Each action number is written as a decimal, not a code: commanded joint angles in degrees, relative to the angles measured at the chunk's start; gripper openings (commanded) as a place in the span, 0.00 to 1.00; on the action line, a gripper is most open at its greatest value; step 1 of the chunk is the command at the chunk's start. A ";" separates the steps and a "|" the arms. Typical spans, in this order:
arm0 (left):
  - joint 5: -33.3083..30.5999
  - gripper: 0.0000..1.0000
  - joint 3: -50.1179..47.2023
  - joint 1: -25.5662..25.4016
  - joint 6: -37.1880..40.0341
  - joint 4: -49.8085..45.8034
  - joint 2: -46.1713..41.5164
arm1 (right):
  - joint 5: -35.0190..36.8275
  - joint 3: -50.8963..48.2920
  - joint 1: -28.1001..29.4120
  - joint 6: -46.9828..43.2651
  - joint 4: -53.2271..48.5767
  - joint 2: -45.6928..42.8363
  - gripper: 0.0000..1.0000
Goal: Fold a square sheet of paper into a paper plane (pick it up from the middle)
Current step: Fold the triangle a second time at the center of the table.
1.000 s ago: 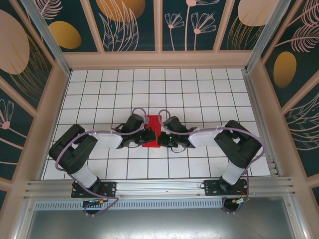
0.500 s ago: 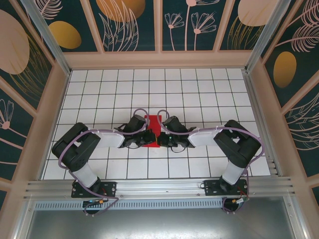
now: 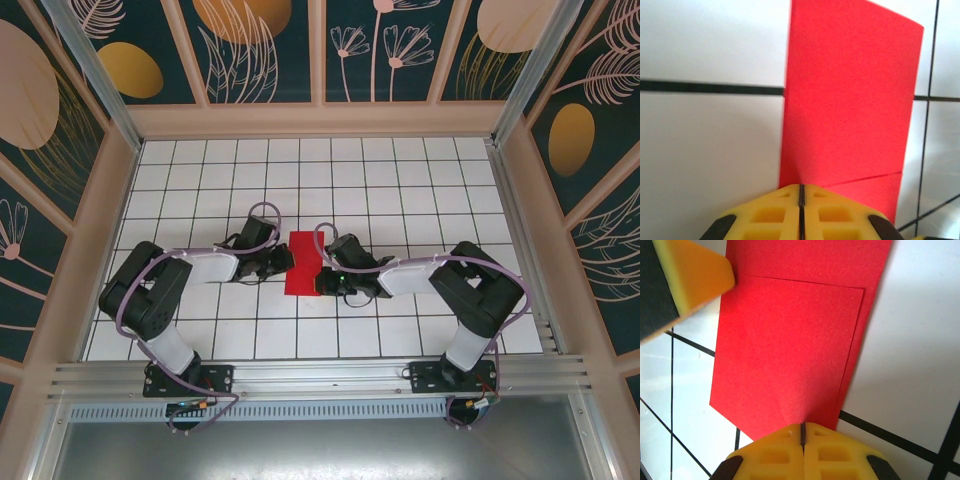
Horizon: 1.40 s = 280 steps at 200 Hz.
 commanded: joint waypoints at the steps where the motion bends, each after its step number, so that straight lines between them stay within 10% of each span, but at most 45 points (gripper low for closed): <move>1: -8.17 0.12 2.17 3.23 4.81 -5.57 0.38 | 2.83 -4.64 0.84 -1.57 -15.43 4.68 0.00; 140: 8.18 0.00 -1.22 -2.47 1.25 6.02 -1.37 | 1.07 -3.94 0.88 -1.34 -14.71 4.03 0.00; 280: -11.60 0.00 2.20 4.98 6.43 -7.05 0.20 | 0.45 -6.63 0.83 -0.99 -13.82 4.40 0.00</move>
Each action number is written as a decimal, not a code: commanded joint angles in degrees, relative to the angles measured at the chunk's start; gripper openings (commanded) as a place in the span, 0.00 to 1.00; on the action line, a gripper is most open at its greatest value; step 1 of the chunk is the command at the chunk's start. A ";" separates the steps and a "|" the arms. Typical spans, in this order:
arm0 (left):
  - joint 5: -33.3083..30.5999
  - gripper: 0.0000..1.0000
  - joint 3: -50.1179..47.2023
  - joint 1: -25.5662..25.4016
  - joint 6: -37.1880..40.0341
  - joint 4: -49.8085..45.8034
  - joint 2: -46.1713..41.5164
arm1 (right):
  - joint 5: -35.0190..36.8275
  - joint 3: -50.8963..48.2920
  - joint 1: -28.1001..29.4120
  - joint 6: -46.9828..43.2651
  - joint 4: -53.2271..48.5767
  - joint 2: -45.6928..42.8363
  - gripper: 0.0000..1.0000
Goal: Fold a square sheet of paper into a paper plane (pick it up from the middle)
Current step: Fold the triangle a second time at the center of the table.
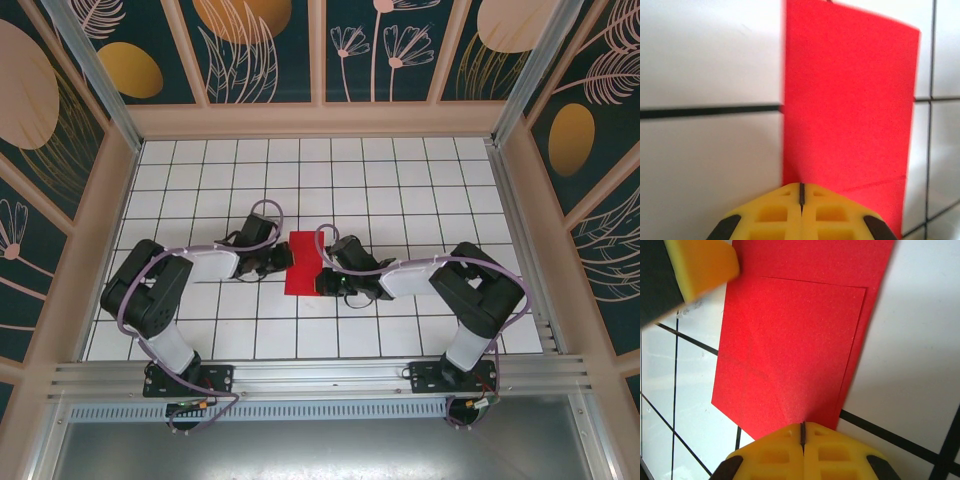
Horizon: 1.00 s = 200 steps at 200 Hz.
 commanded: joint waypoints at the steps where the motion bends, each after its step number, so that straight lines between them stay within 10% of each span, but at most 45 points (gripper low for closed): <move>1: -11.05 0.00 1.05 3.96 2.80 -6.24 -0.58 | 0.87 -5.01 0.84 -0.80 -16.55 4.63 0.00; 96: 4.98 0.19 -6.75 2.90 -9.11 6.25 -15.76 | -0.56 7.62 0.14 2.70 -11.06 -5.25 0.06; 200: 5.02 0.00 -6.16 -4.90 -11.16 12.22 -5.33 | -1.42 9.96 0.40 3.22 -9.79 2.06 0.00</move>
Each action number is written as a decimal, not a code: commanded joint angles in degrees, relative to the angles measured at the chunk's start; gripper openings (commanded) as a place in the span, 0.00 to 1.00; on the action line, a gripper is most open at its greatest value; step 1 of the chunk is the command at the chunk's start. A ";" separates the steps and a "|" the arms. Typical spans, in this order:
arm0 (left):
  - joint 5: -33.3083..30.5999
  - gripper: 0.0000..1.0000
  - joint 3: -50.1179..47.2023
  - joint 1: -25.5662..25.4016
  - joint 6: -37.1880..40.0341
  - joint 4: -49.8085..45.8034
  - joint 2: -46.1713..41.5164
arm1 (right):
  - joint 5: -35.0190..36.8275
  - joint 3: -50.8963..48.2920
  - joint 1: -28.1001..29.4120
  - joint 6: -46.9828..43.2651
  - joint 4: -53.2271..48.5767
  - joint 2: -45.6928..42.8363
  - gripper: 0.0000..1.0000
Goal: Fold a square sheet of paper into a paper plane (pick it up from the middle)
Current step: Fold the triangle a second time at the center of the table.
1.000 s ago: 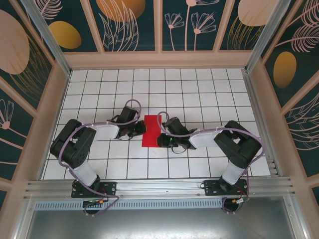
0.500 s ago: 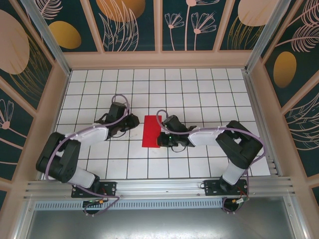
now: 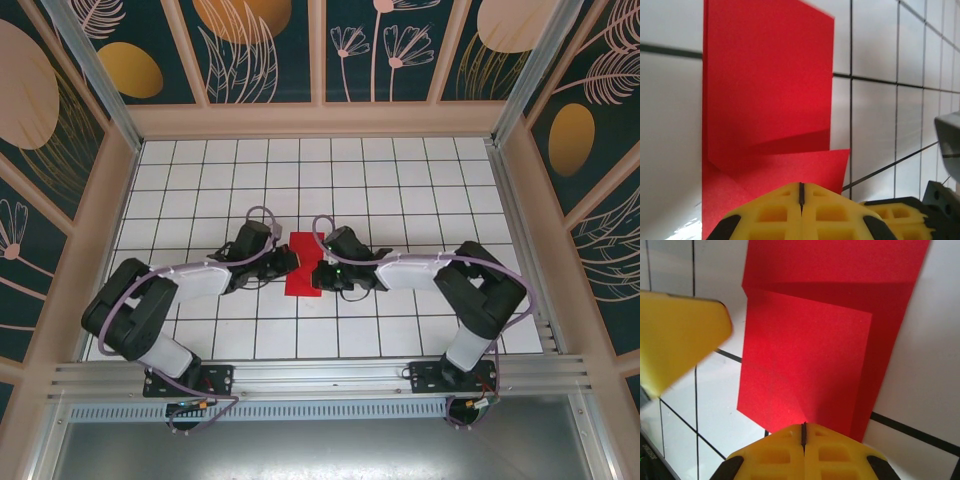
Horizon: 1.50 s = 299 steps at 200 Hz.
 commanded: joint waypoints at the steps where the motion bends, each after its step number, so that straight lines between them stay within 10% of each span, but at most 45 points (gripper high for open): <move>1: -0.68 0.00 1.34 -0.42 -0.58 2.74 2.20 | -0.50 2.54 0.38 0.82 -0.24 2.42 0.00; 141: -5.79 0.00 1.64 -0.55 0.45 -3.69 8.16 | 0.56 6.26 0.51 -1.94 -2.97 7.99 0.00; 299: -2.79 0.08 5.69 -0.56 -0.29 -5.35 7.58 | 1.40 -4.16 -3.95 -0.83 -1.58 -9.80 0.03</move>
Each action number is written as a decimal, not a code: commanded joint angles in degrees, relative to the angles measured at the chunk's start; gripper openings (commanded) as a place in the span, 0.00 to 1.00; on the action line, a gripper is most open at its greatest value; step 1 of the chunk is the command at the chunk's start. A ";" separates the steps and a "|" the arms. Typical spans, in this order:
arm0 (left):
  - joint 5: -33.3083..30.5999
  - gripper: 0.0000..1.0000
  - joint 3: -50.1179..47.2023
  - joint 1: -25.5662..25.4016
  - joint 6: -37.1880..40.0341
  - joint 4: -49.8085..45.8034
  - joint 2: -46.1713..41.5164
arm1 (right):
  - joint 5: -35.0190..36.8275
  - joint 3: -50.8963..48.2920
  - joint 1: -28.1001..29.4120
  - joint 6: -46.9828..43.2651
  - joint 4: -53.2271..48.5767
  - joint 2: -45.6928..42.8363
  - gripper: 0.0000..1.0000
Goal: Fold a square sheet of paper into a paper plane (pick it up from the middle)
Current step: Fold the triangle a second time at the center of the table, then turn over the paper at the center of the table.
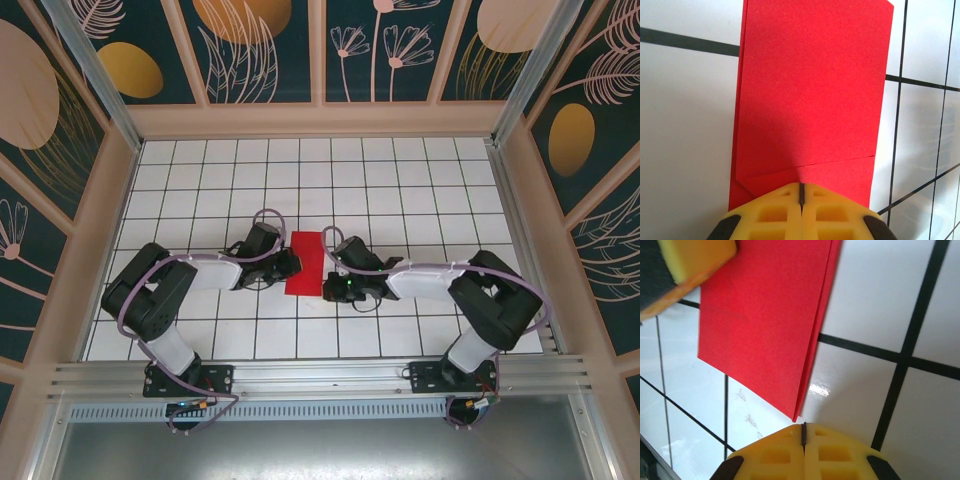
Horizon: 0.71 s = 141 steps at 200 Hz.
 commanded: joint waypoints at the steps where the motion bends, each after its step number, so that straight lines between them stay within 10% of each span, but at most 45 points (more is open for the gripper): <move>1: 0.05 0.09 3.07 0.01 -0.34 -5.06 0.30 | 1.46 2.22 -3.53 0.88 1.96 -2.89 0.04; 79: -8.75 0.67 5.51 0.45 -5.85 -12.44 -9.96 | -10.31 4.56 -13.43 -6.13 10.29 0.94 0.56; 141: -11.70 0.99 -2.09 1.57 -7.68 -9.10 -19.29 | -14.53 9.07 -13.98 -7.85 10.51 9.14 0.56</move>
